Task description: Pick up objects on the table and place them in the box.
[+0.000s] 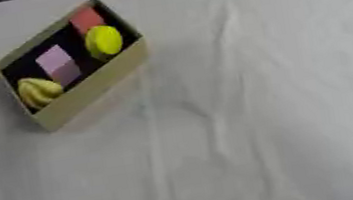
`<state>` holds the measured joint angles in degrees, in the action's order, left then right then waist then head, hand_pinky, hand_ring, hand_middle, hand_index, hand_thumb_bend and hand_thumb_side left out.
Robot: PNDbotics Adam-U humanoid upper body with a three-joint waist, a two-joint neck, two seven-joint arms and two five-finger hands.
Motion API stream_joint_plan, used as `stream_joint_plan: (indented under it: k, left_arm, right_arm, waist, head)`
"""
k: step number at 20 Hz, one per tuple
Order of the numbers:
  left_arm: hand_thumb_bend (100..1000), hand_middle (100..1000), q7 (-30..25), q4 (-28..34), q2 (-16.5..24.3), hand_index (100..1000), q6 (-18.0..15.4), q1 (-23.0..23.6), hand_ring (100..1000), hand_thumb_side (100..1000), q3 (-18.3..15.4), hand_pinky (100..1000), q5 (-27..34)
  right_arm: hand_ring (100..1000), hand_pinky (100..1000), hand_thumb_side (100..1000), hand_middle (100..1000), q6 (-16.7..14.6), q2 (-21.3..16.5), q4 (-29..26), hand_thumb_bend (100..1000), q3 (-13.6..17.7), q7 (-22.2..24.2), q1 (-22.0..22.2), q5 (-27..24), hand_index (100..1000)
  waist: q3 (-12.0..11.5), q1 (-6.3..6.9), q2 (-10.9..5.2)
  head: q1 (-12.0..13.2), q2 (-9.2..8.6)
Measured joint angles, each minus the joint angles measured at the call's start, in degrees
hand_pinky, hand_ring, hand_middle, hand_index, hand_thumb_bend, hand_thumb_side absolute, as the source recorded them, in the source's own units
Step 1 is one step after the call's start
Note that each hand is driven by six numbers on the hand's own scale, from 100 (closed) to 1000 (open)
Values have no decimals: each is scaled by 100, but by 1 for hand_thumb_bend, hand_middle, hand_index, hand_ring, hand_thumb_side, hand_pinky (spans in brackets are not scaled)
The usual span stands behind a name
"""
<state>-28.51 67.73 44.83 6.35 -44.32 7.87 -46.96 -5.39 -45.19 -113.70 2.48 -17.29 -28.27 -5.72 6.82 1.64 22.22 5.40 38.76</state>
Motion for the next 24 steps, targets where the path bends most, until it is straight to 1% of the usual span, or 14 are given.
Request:
stream_joint_plan:
  k: [6,11,16,19,22,24]
  left_arm:
    - [166,575,-13,520,9,673,-21,44,613,100,1,625,83]
    - [145,564,14,1206,62,664,-9,44,599,100,-17,617,255]
    - [136,564,68,2150,112,660,8,48,599,100,-24,611,710]
    - [136,564,102,2705,114,659,43,105,597,100,51,610,982]
    - [142,566,119,3070,126,662,110,162,598,100,122,610,1180]
    - [147,566,118,3181,128,662,155,171,598,100,171,610,1255]
  right_arm:
    - [791,868,555,715,0,0,0,100,0,0,0,-9,813]
    - [791,868,553,715,0,0,0,100,0,0,0,-10,813]
    - [791,868,555,715,-1,0,0,100,0,1,-1,-19,813]
    - [791,868,554,715,-4,0,0,100,0,5,-4,-26,813]
    - [791,868,554,715,-7,0,0,100,0,9,-6,-29,813]
    - [791,868,554,715,-8,0,0,100,0,11,-11,-31,813]
  waist:
    - [-2,3,-3]
    - [-9,8,-31]
    - [-18,28,-56]
    - [-14,31,-66]
    - [-7,33,-69]
    - [-4,35,-72]
  head:
    - [-11,1]
    - [-40,2]
    - [-99,4]
    - [-103,4]
    - [-104,4]
    - [-104,4]
